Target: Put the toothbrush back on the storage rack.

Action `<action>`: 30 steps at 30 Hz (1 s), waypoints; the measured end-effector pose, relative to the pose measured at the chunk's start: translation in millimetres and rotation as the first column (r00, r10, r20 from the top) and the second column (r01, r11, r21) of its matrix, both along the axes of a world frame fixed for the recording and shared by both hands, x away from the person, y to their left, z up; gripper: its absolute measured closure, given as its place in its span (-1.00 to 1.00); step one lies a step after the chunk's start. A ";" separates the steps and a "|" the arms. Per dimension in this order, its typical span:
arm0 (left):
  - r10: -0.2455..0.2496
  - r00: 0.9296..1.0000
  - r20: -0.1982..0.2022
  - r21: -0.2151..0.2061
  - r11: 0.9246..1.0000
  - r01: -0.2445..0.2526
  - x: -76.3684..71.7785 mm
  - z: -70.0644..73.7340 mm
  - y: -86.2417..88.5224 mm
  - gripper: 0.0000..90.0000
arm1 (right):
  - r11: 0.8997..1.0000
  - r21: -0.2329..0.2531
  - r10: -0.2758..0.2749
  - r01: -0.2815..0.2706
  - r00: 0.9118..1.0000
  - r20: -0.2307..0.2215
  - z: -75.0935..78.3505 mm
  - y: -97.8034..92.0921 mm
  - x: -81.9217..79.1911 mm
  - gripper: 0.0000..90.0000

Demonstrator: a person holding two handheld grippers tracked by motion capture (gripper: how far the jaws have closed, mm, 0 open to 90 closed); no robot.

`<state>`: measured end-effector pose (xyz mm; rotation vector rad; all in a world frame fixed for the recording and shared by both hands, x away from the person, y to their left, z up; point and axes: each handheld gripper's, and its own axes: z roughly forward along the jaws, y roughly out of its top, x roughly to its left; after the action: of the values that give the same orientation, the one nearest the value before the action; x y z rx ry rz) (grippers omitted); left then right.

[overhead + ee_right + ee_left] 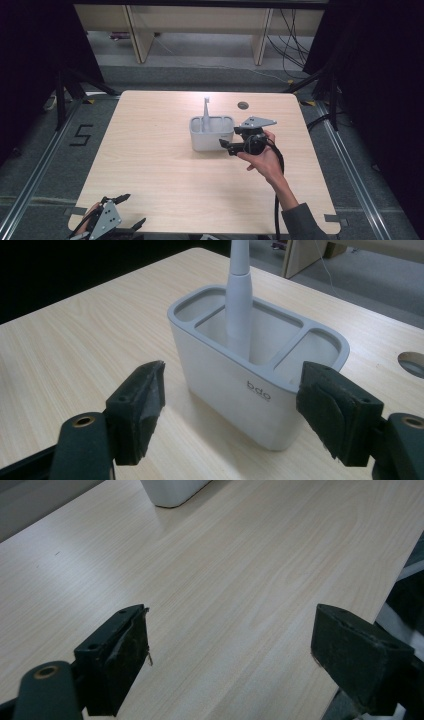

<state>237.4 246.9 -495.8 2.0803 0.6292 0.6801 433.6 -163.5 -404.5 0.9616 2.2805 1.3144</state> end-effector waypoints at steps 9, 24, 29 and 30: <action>0.000 1.000 -0.001 -0.001 1.000 0.000 0.0 -0.1 0.0 -0.67 | 1.000 -0.005 0.004 -0.004 1.000 -0.003 -3.5 -4.4 -7.6 -0.38; -0.005 1.000 -0.010 0.009 1.000 0.005 0.5 -0.4 0.0 -0.67 | 1.000 0.014 -0.015 0.016 1.000 -0.025 -13.8 -21.1 -24.6 -0.39; -0.006 1.000 -0.009 0.009 1.000 0.007 0.5 -0.6 -0.2 -0.67 | 1.000 0.021 -0.003 0.003 1.000 -0.024 -20.1 -22.4 -34.5 -0.40; -0.006 1.000 -0.009 0.009 1.000 0.006 0.4 -0.7 -0.1 -0.67 | 1.000 0.021 -0.003 0.003 1.000 -0.024 -20.1 -22.4 -34.5 -0.40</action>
<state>237.7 246.9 -496.4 2.0933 0.6257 0.6717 399.2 -185.8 -424.6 0.9919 2.2866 1.3348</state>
